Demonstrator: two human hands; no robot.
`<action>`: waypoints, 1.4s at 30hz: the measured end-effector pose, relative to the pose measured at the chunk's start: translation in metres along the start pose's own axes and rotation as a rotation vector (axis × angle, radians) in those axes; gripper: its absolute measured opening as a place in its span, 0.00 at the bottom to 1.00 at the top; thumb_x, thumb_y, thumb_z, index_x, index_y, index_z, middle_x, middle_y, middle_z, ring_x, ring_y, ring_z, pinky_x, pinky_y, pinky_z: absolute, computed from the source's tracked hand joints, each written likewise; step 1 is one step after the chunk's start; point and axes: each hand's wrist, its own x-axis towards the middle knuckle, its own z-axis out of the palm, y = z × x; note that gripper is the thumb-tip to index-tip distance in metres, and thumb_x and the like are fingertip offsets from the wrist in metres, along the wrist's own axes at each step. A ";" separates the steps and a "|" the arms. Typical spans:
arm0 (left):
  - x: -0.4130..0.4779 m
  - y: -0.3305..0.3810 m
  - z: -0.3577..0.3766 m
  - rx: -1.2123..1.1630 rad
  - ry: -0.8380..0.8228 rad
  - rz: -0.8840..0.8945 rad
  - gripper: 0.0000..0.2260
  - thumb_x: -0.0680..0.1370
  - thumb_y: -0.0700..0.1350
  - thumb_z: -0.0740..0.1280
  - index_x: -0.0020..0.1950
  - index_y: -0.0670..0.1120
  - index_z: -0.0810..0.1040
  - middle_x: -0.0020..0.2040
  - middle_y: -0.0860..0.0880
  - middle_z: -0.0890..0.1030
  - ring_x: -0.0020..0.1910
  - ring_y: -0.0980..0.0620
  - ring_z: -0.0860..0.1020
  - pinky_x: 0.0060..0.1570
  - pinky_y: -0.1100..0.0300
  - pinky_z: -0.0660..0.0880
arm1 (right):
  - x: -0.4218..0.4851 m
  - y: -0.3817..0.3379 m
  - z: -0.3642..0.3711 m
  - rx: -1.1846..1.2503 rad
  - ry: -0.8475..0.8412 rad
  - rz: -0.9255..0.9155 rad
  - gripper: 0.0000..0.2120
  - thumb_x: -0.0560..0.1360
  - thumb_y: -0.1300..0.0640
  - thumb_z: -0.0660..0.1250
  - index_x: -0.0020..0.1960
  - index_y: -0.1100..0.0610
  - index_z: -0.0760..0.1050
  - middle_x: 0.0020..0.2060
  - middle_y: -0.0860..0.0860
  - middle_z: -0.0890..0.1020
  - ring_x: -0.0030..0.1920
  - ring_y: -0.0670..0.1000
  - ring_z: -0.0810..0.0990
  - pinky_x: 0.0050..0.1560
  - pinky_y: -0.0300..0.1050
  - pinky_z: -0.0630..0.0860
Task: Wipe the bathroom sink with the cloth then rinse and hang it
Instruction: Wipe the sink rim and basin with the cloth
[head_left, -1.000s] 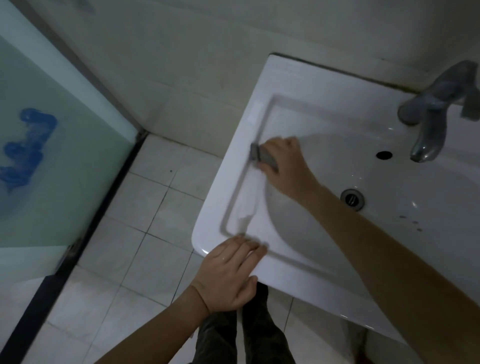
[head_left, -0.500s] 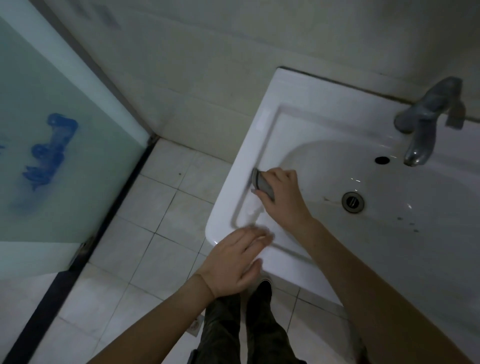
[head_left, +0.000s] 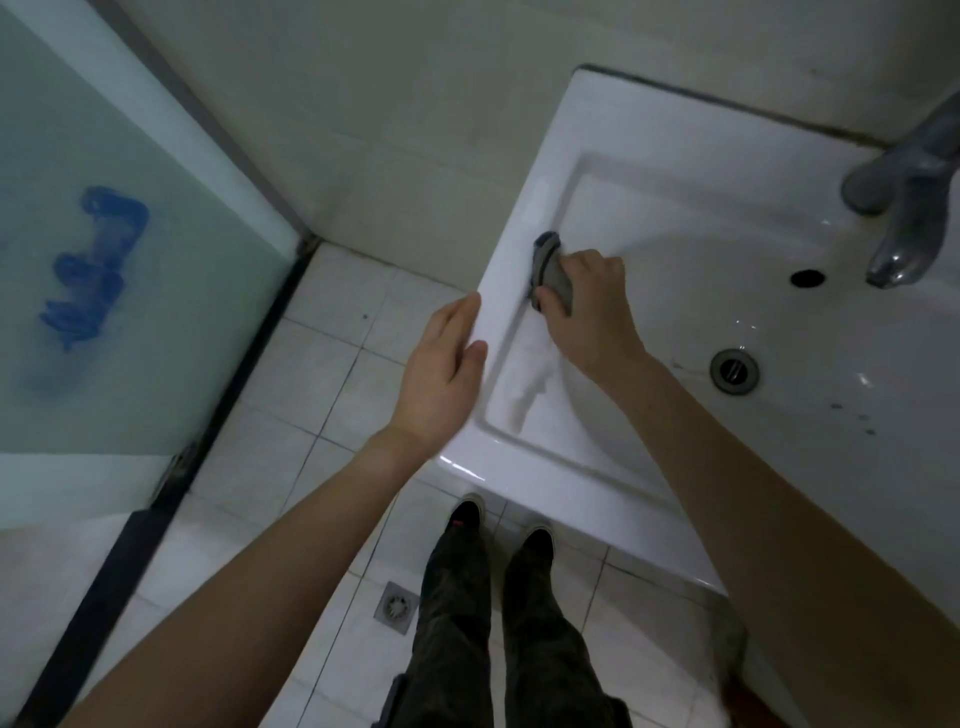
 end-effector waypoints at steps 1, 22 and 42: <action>0.000 0.000 0.000 -0.024 0.003 -0.011 0.21 0.81 0.39 0.58 0.75 0.42 0.65 0.73 0.46 0.68 0.68 0.56 0.67 0.66 0.77 0.57 | -0.020 -0.004 0.003 0.011 -0.027 -0.028 0.11 0.73 0.56 0.65 0.50 0.63 0.75 0.47 0.61 0.77 0.48 0.60 0.72 0.51 0.47 0.62; -0.005 0.014 -0.001 0.043 -0.028 -0.015 0.21 0.83 0.38 0.55 0.77 0.42 0.62 0.75 0.45 0.65 0.69 0.59 0.64 0.64 0.82 0.53 | -0.203 0.135 -0.133 -0.085 -0.549 0.137 0.11 0.74 0.45 0.58 0.44 0.51 0.73 0.37 0.42 0.72 0.38 0.50 0.71 0.43 0.46 0.66; 0.000 -0.005 0.006 0.031 0.032 0.129 0.22 0.79 0.42 0.57 0.74 0.43 0.68 0.71 0.53 0.68 0.68 0.76 0.59 0.65 0.80 0.55 | 0.128 0.091 -0.095 -0.429 0.494 0.004 0.15 0.75 0.61 0.52 0.44 0.65 0.77 0.40 0.63 0.79 0.42 0.61 0.76 0.47 0.55 0.69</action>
